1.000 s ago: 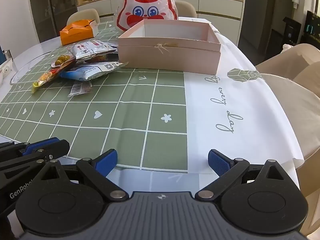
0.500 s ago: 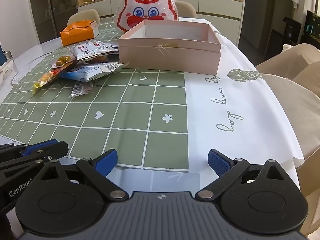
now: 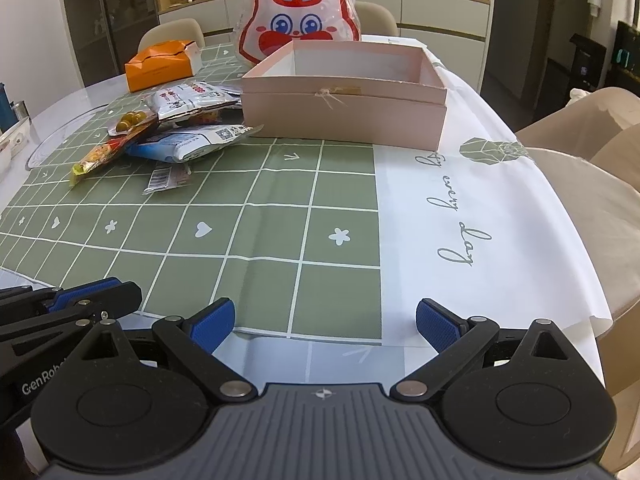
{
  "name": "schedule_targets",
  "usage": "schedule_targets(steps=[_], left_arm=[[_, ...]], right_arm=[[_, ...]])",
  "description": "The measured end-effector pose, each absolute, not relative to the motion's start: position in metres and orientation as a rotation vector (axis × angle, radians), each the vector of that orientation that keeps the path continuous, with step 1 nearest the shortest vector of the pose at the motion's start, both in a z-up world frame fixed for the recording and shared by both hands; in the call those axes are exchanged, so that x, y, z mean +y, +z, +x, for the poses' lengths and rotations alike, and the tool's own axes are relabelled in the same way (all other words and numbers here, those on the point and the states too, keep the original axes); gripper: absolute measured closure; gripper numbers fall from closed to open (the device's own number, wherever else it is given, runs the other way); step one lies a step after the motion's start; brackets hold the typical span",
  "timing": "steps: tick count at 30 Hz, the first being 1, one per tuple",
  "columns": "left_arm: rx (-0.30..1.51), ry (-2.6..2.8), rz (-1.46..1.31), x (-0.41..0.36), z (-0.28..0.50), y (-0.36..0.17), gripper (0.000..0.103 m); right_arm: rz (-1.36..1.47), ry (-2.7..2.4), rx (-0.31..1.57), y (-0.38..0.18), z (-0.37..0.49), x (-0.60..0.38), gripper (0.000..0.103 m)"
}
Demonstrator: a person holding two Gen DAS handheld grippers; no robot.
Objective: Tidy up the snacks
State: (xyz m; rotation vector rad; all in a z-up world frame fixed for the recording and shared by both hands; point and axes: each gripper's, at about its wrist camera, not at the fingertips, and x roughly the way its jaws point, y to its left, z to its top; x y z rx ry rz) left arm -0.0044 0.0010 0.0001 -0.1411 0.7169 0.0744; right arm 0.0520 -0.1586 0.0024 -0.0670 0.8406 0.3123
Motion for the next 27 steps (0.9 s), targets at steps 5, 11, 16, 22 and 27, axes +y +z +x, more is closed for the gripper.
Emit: schedule_targets(steps=[5, 11, 16, 22, 27], left_arm=[[0.716, 0.075, -0.141, 0.0008, -0.0044, -0.0001, 0.087], [0.717, 0.075, -0.141, 0.0007, -0.0044, 0.0000, 0.087], [0.717, 0.076, -0.141, 0.0006, -0.0043, -0.0001, 0.087], [0.717, 0.076, -0.141, 0.0007, -0.0043, -0.0002, 0.087], [0.718, 0.076, -0.141, 0.0006, -0.0044, -0.0002, 0.087]], right_arm=[[-0.072, 0.316, 0.839, 0.0023, 0.0510, -0.1571, 0.005], [-0.073, 0.314, 0.842, 0.0016, 0.0515, -0.1570, 0.005], [-0.074, 0.315, 0.844, 0.0012, 0.0518, -0.1576, 0.005], [-0.070, 0.312, 0.845, 0.0011, 0.0527, -0.1581, 0.005], [-0.069, 0.314, 0.846, 0.0004, 0.0539, -0.1587, 0.005]])
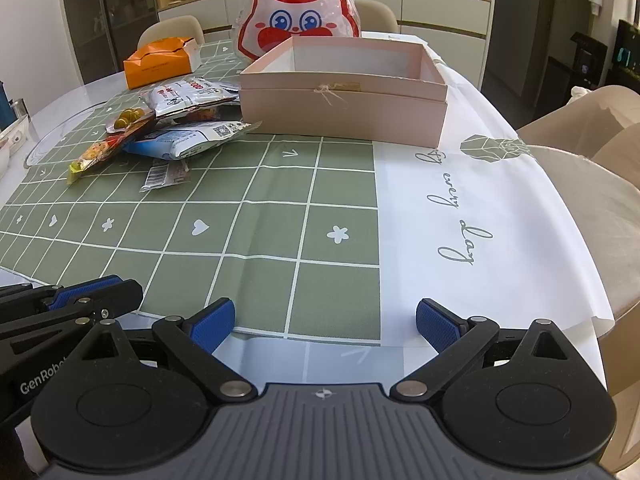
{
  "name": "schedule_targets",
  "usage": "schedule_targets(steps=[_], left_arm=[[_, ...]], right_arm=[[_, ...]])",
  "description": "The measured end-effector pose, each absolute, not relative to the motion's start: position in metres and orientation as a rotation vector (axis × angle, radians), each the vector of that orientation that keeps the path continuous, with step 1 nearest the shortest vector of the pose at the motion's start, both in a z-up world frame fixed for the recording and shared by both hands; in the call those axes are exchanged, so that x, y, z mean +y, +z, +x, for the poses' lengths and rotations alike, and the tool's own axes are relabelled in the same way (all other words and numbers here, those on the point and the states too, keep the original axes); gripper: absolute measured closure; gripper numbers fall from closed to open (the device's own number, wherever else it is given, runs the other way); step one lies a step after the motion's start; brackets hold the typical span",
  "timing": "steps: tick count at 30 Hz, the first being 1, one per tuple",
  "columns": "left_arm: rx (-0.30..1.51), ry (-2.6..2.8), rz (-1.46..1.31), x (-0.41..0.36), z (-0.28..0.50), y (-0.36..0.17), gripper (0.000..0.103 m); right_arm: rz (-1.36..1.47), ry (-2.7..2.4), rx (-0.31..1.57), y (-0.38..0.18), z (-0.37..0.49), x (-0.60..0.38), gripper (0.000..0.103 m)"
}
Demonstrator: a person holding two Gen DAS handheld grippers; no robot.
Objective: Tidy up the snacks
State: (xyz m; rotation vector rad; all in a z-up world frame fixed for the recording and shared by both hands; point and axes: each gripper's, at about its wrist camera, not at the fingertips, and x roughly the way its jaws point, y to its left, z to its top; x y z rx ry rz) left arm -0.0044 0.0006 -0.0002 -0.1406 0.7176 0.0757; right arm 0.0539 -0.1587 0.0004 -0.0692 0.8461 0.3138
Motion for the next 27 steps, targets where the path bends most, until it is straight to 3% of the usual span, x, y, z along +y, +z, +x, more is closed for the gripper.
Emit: schedule_targets(steps=[27], left_arm=[[0.724, 0.071, -0.142, -0.0024, -0.0018, -0.0005, 0.087]], right_arm=[[-0.070, 0.313, 0.846, -0.0004, 0.0576, -0.1575, 0.005]])
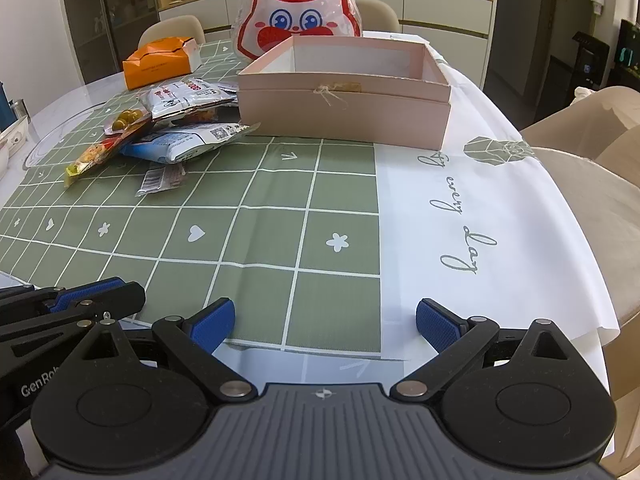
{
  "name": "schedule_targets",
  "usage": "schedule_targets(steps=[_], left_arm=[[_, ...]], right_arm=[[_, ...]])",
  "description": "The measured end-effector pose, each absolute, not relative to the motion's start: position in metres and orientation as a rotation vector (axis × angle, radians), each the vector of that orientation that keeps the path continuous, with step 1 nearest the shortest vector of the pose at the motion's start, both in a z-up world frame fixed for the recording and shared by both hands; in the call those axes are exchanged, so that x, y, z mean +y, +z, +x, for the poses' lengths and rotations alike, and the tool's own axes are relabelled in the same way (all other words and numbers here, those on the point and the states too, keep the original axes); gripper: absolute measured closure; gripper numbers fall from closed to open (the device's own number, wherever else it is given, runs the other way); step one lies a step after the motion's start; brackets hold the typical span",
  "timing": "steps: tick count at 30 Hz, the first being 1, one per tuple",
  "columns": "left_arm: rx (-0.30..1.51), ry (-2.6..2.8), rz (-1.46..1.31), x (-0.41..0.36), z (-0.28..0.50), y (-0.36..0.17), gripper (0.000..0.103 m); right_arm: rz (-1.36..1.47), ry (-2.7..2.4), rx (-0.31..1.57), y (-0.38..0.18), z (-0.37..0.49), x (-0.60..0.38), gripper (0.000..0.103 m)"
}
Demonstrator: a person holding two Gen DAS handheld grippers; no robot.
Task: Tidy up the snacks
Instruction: 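Grasp the red-and-yellow ball snack bag with the right gripper while the left grasps the pink-wrapped yellow candies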
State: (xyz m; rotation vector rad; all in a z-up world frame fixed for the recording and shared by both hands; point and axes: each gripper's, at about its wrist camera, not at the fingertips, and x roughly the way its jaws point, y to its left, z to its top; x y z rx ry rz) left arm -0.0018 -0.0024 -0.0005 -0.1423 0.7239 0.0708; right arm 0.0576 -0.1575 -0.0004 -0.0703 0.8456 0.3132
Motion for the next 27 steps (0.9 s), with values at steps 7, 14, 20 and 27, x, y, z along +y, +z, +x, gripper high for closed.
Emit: schedule_targets(steps=[7, 14, 20, 27], left_arm=[[0.729, 0.038, -0.199, 0.008, 0.012, -0.002, 0.087], [0.757, 0.036, -0.260, 0.040, 0.036, 0.009, 0.087], [0.815, 0.108, -0.304, 0.095, 0.067, 0.029, 0.087], [0.840, 0.054, -0.422, 0.192, 0.084, 0.045, 0.086]], right_arm=[[-0.081, 0.318, 0.843, -0.001, 0.068, -0.154, 0.005], [-0.107, 0.364, 0.827, 0.007, 0.087, -0.142, 0.005], [-0.113, 0.479, 0.789, 0.039, 0.119, -0.101, 0.005], [-0.138, 0.617, 0.761, 0.083, 0.177, 0.005, 0.005]])
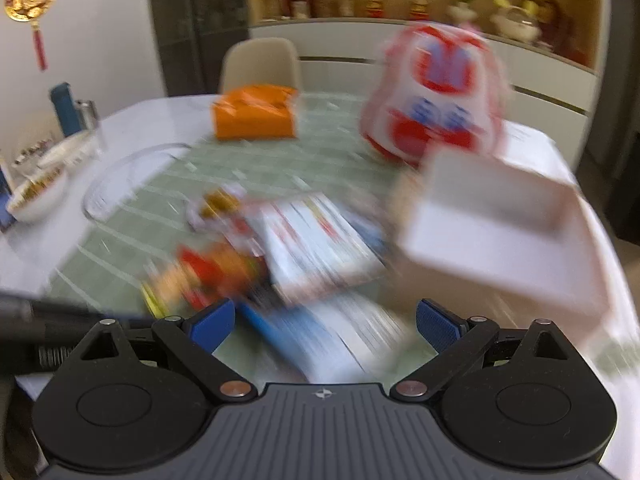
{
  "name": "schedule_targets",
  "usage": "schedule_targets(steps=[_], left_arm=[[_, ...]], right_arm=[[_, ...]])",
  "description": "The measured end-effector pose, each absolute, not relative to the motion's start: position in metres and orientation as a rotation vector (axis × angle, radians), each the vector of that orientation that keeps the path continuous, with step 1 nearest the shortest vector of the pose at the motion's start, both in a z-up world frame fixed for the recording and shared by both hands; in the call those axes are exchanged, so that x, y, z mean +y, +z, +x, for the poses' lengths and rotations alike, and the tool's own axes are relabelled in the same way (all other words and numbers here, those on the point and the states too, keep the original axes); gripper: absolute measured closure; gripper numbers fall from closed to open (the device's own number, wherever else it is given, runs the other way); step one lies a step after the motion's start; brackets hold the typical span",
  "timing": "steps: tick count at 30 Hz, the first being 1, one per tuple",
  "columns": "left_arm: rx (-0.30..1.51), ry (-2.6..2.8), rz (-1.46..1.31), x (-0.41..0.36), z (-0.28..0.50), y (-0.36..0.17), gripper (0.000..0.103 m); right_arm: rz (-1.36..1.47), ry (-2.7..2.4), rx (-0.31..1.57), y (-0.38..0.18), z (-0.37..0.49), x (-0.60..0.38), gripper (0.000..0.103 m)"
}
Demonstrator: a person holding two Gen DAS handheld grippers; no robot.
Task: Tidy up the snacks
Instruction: 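Grasp the red-and-yellow ball snack bag with the right gripper while the left grasps the pink-wrapped yellow candies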
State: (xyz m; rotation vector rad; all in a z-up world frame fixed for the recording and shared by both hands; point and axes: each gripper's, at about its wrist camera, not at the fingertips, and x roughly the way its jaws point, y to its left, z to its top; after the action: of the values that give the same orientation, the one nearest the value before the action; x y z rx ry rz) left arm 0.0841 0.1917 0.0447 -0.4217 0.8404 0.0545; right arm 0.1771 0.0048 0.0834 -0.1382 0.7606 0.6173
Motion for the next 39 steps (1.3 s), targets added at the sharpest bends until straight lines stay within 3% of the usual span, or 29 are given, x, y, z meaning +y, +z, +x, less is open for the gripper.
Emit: schedule_targets(steps=[5, 8, 11, 13, 15, 20, 22, 24, 32, 34, 35, 36, 38, 39], left_arm=[[0.901, 0.112, -0.385, 0.236, 0.075, 0.044, 0.087], [0.935, 0.092, -0.397, 0.253, 0.071, 0.041, 0.086], [0.960, 0.064, -0.394, 0.260, 0.073, 0.037, 0.086], [0.962, 0.064, -0.391, 0.264, 0.072, 0.036, 0.086], [0.954, 0.080, -0.401, 0.266, 0.068, 0.036, 0.086], [0.947, 0.121, -0.424, 0.259, 0.063, 0.036, 0.086], [0.956, 0.111, -0.408, 0.250, 0.062, 0.035, 0.086], [0.967, 0.114, -0.386, 0.239, 0.062, 0.032, 0.086], [0.980, 0.149, -0.424, 0.209, 0.042, 0.021, 0.086], [0.976, 0.146, -0.448, 0.207, 0.038, 0.020, 0.086], [0.974, 0.148, -0.453, 0.206, 0.037, 0.021, 0.086], [0.971, 0.152, -0.459, 0.206, 0.038, 0.022, 0.086], [0.960, 0.133, -0.472, 0.202, 0.040, 0.027, 0.086], [0.950, 0.114, -0.468, 0.199, 0.042, 0.030, 0.086]], right_arm=[[-0.151, 0.709, 0.838, 0.068, 0.242, 0.121, 0.006], [-0.208, 0.683, 0.912, 0.040, 0.271, 0.182, 0.023], [-0.242, 0.652, 0.966, 0.019, 0.282, 0.208, 0.024], [-0.252, 0.638, 0.960, 0.017, 0.277, 0.208, 0.025], [-0.296, 0.686, 0.956, 0.019, 0.263, 0.202, 0.043], [-0.299, 0.848, 0.985, 0.022, 0.215, 0.158, 0.046], [-0.273, 0.889, 1.016, 0.027, 0.201, 0.139, 0.052], [-0.262, 0.905, 1.041, 0.033, 0.192, 0.125, 0.087], [-0.225, 0.977, 1.089, 0.032, 0.151, 0.053, 0.087], [-0.236, 0.966, 1.072, 0.032, 0.139, 0.038, 0.083], [-0.240, 0.960, 1.069, 0.032, 0.133, 0.030, 0.074], [-0.243, 0.956, 1.068, 0.031, 0.126, 0.023, 0.059], [-0.235, 0.934, 1.039, 0.032, 0.114, 0.008, 0.041], [-0.226, 0.920, 1.012, 0.034, 0.108, 0.000, 0.041]])
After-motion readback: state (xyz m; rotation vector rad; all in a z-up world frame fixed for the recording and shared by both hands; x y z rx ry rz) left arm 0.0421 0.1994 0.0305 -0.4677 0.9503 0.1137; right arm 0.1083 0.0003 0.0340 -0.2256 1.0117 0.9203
